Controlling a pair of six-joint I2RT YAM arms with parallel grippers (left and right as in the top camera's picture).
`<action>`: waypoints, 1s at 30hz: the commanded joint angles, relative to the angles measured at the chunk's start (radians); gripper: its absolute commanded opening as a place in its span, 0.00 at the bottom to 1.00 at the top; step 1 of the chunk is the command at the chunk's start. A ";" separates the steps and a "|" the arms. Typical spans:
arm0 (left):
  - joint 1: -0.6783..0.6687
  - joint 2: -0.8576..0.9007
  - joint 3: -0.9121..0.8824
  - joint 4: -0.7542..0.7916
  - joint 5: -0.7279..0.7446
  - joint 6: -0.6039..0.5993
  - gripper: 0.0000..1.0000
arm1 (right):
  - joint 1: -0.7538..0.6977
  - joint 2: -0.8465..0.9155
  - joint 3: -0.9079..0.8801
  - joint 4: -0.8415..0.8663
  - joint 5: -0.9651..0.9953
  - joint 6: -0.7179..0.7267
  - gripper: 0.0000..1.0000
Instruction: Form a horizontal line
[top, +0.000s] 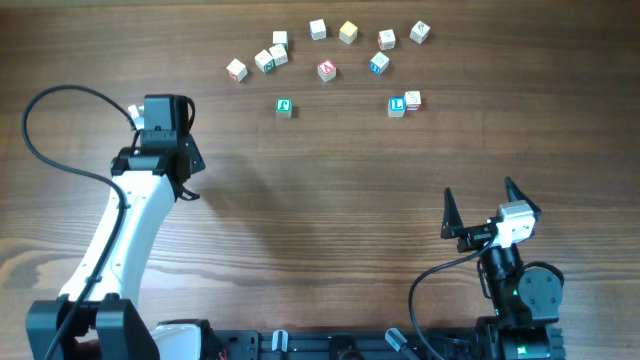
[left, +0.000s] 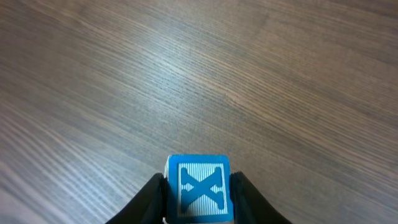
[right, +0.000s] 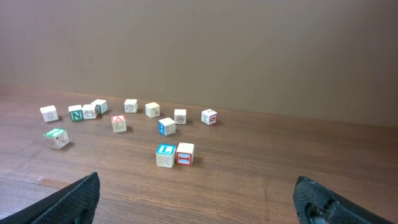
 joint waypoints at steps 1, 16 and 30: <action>0.008 0.036 -0.061 0.058 0.016 0.005 0.24 | 0.007 -0.006 -0.001 0.005 0.010 -0.014 1.00; 0.007 0.179 -0.088 0.206 0.156 0.021 0.33 | 0.007 -0.006 0.000 0.005 0.010 -0.014 1.00; 0.007 0.180 -0.088 0.220 0.169 0.324 0.31 | 0.007 -0.006 -0.001 0.005 0.010 -0.014 1.00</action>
